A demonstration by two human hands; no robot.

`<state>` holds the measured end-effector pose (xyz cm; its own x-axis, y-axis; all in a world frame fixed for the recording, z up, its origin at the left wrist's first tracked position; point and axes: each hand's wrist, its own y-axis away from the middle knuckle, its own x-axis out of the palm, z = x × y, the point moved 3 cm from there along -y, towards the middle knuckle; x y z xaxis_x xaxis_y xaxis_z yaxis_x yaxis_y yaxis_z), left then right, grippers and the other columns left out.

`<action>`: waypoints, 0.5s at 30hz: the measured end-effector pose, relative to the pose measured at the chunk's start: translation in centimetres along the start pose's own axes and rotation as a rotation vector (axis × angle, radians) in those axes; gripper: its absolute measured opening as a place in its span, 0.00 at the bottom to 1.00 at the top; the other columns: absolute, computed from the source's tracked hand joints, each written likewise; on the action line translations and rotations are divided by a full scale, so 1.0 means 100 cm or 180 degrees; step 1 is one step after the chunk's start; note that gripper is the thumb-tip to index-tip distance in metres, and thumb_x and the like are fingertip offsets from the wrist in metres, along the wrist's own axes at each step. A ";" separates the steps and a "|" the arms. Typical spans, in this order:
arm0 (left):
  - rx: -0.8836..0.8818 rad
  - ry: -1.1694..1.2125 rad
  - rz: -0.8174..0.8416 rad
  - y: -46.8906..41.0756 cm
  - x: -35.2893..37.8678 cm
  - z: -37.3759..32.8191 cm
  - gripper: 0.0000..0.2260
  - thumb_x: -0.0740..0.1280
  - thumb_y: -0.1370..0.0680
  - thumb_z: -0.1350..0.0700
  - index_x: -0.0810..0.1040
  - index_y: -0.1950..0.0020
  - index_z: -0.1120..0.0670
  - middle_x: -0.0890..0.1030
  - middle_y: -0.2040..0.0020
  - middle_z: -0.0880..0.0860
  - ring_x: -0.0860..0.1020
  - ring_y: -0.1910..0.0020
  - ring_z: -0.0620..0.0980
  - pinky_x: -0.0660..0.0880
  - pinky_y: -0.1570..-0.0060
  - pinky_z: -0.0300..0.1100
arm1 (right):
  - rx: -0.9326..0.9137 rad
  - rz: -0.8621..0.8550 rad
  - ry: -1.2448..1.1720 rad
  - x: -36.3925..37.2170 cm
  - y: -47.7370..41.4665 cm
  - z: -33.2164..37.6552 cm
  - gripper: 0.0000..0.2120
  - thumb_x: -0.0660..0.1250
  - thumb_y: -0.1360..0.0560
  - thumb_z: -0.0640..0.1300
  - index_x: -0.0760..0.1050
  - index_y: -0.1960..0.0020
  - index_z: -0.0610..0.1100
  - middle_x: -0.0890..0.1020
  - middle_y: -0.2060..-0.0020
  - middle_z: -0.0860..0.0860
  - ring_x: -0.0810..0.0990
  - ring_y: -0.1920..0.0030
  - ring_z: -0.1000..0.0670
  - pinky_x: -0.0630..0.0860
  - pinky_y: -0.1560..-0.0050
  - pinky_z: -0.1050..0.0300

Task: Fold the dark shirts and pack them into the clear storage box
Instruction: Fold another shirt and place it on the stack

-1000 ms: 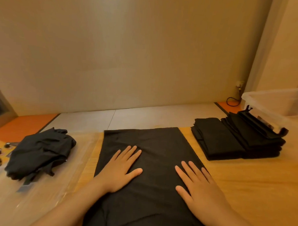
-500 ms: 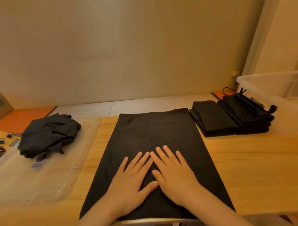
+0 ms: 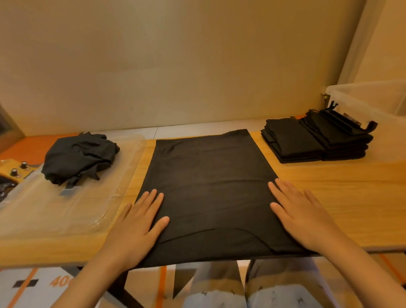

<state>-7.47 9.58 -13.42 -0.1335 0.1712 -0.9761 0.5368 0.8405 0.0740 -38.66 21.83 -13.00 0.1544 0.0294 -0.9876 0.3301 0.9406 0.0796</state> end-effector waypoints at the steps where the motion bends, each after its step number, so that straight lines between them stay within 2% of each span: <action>1: -0.0071 0.0066 0.0082 0.004 -0.002 0.003 0.37 0.32 0.30 0.28 0.38 0.23 0.42 0.37 0.23 0.41 0.35 0.26 0.37 0.37 0.27 0.40 | 0.0083 0.0033 -0.0033 -0.001 0.002 -0.004 0.27 0.43 0.17 0.56 0.40 0.22 0.53 0.42 0.22 0.56 0.39 0.23 0.56 0.41 0.25 0.52; 4: -0.0198 0.0376 0.0075 0.005 -0.016 0.001 0.31 0.44 0.23 0.36 0.39 0.22 0.44 0.39 0.22 0.43 0.39 0.25 0.38 0.39 0.25 0.42 | 0.0108 -0.0130 -0.0230 -0.017 0.004 0.002 0.28 0.45 0.17 0.55 0.39 0.22 0.51 0.43 0.22 0.55 0.39 0.24 0.56 0.41 0.25 0.53; 6: -0.0042 0.0395 -0.0133 -0.008 -0.026 -0.009 0.30 0.47 0.20 0.38 0.41 0.22 0.45 0.40 0.22 0.43 0.40 0.24 0.39 0.40 0.24 0.43 | -0.0182 -0.0329 -0.0374 -0.033 -0.005 0.023 0.28 0.47 0.17 0.54 0.41 0.22 0.51 0.44 0.22 0.57 0.40 0.24 0.57 0.41 0.25 0.54; 8: 0.0253 0.0268 -0.0225 -0.030 -0.030 -0.025 0.29 0.49 0.19 0.40 0.43 0.21 0.46 0.42 0.22 0.43 0.40 0.24 0.39 0.39 0.25 0.43 | -0.0580 -0.0374 -0.0406 -0.043 -0.023 0.051 0.27 0.48 0.17 0.54 0.42 0.21 0.51 0.44 0.22 0.57 0.40 0.24 0.57 0.41 0.25 0.54; 11: 0.0551 -0.0067 -0.0003 -0.071 -0.022 -0.041 0.29 0.50 0.18 0.41 0.43 0.21 0.48 0.43 0.21 0.45 0.40 0.23 0.41 0.39 0.24 0.44 | -0.1013 -0.0166 -0.0132 -0.037 -0.058 0.087 0.27 0.48 0.17 0.54 0.43 0.21 0.51 0.44 0.22 0.55 0.39 0.23 0.55 0.41 0.24 0.52; 15: 0.0598 -0.0162 0.0274 -0.100 -0.015 -0.023 0.28 0.48 0.18 0.40 0.44 0.21 0.46 0.43 0.21 0.46 0.40 0.23 0.43 0.40 0.25 0.44 | -0.0962 0.0240 0.0167 -0.013 -0.094 0.078 0.27 0.46 0.17 0.57 0.41 0.22 0.52 0.43 0.22 0.54 0.39 0.23 0.54 0.41 0.24 0.52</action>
<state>-14.59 2.11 -12.21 -0.0408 0.2081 -0.9773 0.6908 0.7125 0.1229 -34.73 10.30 -11.37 0.1170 0.1128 -0.9867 0.0268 0.9928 0.1166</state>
